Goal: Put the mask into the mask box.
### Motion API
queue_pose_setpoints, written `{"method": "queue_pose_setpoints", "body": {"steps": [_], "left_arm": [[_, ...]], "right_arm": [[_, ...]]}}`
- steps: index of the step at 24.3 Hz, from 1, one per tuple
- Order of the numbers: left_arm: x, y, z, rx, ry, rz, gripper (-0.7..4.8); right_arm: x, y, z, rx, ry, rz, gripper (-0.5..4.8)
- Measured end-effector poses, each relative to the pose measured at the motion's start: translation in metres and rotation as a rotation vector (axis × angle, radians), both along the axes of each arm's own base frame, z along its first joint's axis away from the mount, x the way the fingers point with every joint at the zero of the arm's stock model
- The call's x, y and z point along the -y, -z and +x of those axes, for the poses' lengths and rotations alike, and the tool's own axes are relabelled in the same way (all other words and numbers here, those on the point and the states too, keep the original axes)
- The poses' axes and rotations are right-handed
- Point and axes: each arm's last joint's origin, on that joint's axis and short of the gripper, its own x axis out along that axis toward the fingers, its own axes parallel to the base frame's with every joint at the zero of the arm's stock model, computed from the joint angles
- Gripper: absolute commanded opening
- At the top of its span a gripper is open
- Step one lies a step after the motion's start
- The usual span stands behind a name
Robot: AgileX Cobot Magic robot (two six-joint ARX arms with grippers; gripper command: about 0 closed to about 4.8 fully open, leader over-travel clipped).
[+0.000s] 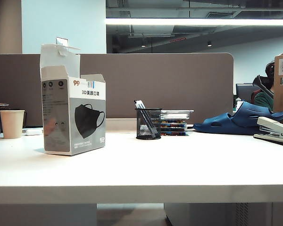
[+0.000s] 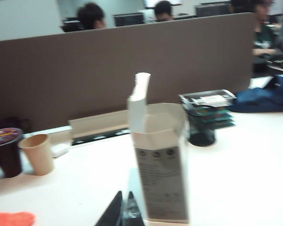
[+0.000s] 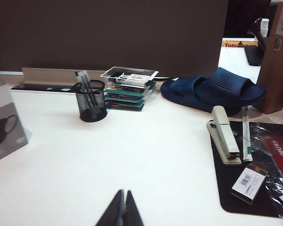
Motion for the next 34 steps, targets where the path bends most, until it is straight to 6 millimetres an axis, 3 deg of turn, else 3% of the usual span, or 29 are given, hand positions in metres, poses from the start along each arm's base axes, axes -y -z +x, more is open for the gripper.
{"method": "queue_pose_setpoints", "body": {"steps": [2, 8, 11, 17, 26, 34], "left_arm": [[-0.001, 0.004, 0.003, 0.0, -0.037, -0.005, -0.05], [-0.002, 0.041, 0.025, 0.002, -0.106, -0.048, -0.05], [-0.002, 0.055, 0.031, -0.006, -0.102, -0.076, -0.06], [-0.002, 0.069, 0.036, 0.014, -0.1, -0.087, -0.05], [-0.002, 0.085, 0.041, 0.004, -0.101, -0.087, -0.05], [-0.002, 0.084, 0.04, 0.023, -0.1, -0.088, -0.05]], "right_arm": [[0.0, 0.011, 0.003, -0.006, -0.001, 0.002, -0.02], [0.0, 0.058, 0.021, 0.041, -0.011, 0.048, -0.02], [0.0, 0.07, 0.027, 0.038, -0.012, 0.05, -0.02], [0.0, 0.082, 0.033, 0.052, -0.009, 0.05, -0.02], [0.002, 0.117, 0.045, 0.052, 0.023, 0.048, -0.02], [0.005, 0.12, 0.046, 0.049, 0.143, 0.043, -0.01]]}}
